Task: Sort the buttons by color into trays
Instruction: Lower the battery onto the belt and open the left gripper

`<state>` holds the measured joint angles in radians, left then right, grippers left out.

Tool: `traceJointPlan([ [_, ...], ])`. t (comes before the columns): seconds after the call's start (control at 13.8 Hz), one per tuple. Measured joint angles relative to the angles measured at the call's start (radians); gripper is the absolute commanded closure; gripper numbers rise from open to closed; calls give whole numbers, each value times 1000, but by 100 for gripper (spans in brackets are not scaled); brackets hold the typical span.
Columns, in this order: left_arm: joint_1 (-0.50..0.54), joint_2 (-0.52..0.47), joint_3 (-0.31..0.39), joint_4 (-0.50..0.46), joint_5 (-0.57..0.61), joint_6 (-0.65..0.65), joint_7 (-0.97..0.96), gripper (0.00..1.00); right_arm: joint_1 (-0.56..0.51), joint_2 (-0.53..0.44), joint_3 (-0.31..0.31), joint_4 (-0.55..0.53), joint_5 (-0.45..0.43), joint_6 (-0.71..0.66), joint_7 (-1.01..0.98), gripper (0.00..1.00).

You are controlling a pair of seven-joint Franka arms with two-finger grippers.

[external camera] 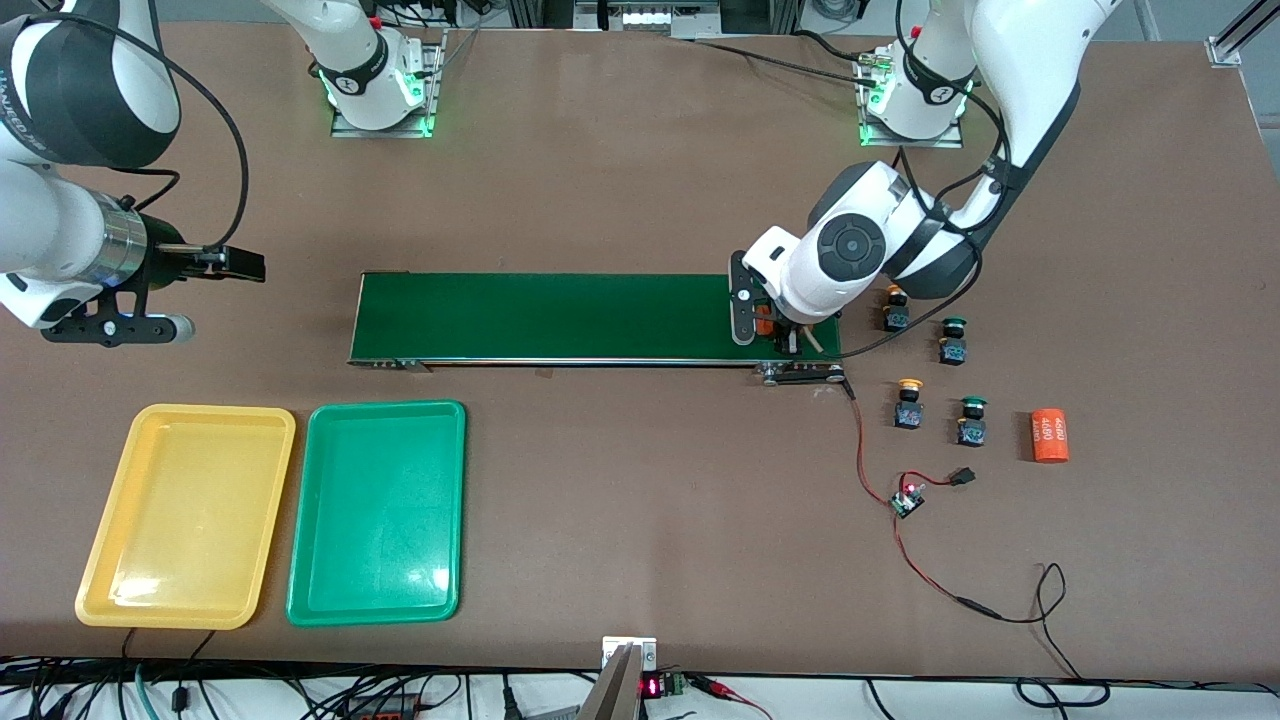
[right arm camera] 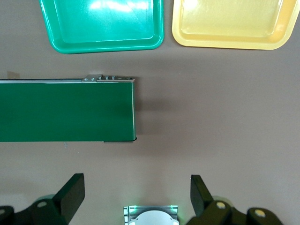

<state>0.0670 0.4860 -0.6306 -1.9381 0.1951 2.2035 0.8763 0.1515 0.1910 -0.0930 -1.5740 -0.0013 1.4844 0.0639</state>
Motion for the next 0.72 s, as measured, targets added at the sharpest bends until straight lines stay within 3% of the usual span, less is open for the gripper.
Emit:
traceJointPlan([
  [0.36,2,0,-1,18,2,-47,-13,0,-1,0,0,0,0,0,0,0],
  [0.72,26,-77,0,198,2,-393,-254,0,-2,0,0,0,0,0,0,0],
])
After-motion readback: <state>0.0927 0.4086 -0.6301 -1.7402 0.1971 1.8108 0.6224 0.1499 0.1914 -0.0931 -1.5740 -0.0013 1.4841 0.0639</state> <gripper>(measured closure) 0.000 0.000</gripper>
